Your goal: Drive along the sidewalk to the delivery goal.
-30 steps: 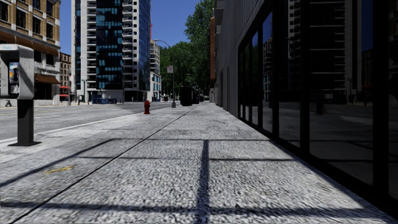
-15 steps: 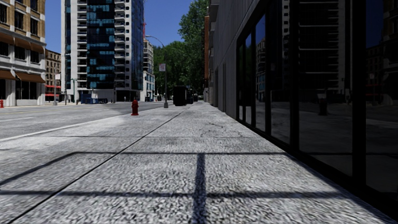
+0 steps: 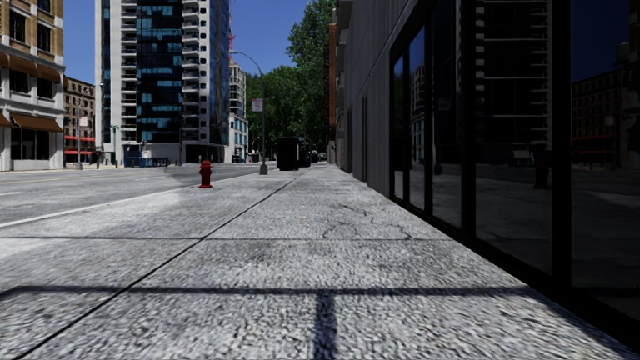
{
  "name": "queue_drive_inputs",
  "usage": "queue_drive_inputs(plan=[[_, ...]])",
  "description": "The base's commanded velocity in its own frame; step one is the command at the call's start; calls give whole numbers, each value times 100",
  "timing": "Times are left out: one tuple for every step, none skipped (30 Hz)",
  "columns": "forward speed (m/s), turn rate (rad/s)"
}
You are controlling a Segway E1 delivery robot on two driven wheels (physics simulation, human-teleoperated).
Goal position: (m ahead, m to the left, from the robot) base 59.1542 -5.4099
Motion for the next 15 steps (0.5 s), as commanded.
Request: queue_drive_inputs(plan=[[200, -14], [200, -23], [200, -27], [200, -27], [200, -28], [200, -22], [200, -22], [200, -4], [200, 0], [200, 0], [200, 0], [200, 0], [200, 0], [200, 0], [200, 0]])
